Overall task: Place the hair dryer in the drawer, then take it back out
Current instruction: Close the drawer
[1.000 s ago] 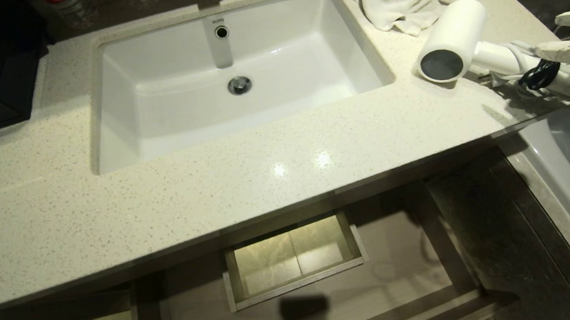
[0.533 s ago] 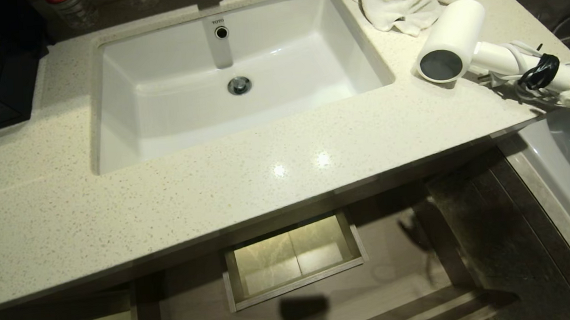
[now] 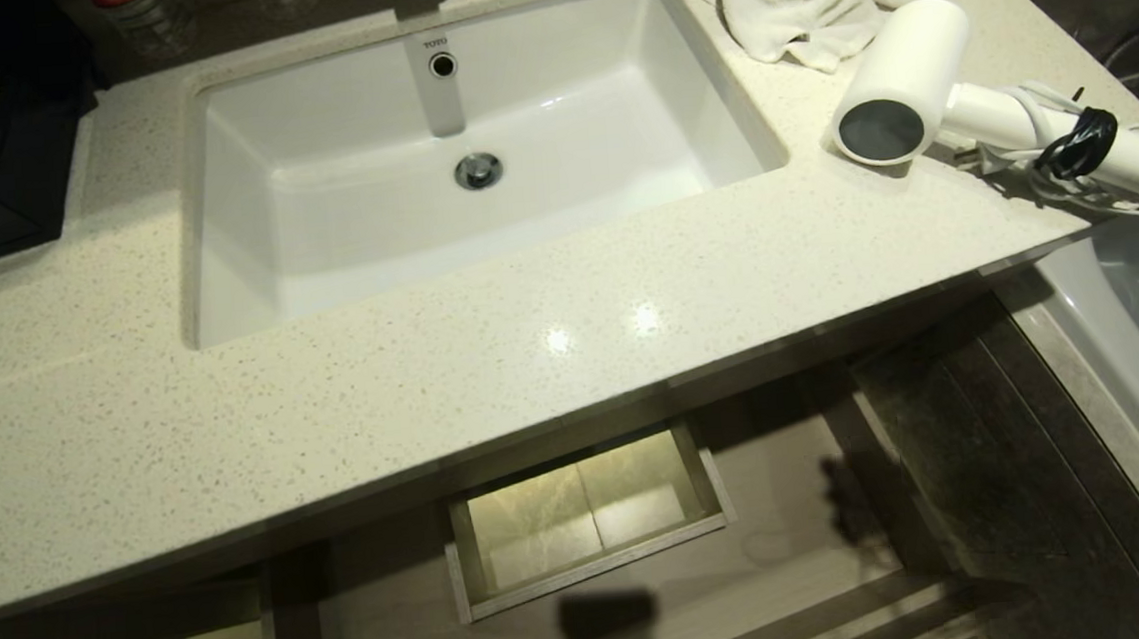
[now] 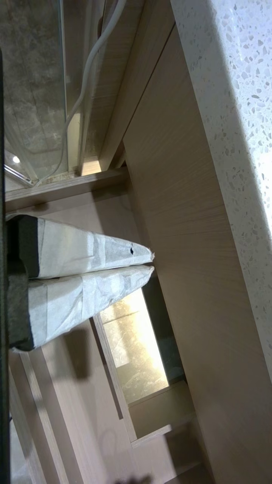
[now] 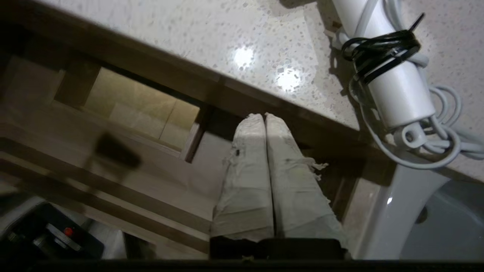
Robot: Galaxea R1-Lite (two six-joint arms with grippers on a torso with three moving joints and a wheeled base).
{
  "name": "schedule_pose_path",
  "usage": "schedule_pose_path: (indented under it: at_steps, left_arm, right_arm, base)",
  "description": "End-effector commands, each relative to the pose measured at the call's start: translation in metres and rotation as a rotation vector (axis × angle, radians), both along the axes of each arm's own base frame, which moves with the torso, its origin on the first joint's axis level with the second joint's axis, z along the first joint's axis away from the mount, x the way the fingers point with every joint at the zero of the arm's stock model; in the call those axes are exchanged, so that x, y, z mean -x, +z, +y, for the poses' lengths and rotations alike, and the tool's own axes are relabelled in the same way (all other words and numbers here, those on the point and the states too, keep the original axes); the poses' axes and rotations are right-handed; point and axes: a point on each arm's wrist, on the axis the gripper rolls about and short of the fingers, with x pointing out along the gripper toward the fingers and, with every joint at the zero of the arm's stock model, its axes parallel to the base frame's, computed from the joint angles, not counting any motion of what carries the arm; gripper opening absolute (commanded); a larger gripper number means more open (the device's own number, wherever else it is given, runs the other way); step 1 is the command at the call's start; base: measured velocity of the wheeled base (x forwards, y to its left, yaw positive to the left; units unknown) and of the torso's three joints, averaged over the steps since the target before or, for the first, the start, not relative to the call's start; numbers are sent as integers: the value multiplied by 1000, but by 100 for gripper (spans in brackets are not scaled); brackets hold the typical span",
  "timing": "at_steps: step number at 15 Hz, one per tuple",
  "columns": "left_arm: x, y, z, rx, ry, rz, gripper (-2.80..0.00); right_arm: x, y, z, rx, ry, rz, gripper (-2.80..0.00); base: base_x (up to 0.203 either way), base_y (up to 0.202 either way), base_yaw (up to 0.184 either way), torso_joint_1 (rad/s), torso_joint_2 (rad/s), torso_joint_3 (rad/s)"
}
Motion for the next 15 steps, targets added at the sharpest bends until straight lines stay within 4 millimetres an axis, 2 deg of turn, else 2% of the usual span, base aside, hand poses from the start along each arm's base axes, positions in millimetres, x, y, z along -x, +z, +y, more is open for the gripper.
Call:
schedule_pose_path:
  at_steps: [1,5,8,12,15]
  left_arm:
    - [0,0,0,0,0,1,-280]
    - [0,0,0,0,-1,0,-280]
    - [0,0,0,0,0,1,-280]
    - [0,0,0,0,-2,1,-280]
    - [0,0,0,0,1,1,-280]
  right_arm:
    - [16,-11,3,-1,7,18,-280]
    - [23,-24,4,15,-24,80,-280]
    - [26,-32,1,90,-159,92,-280]
    - [26,-34,1,91,-160,93,-280]
    - [28,-35,2,91,-156,90,-280]
  base:
    - [0,0,0,0,0,0]
    - [0,0,0,0,0,0]
    - [0,0,0,0,0,0]
    - [0,0,0,-8,8,-5]
    - [0,0,0,-241,135,-114]
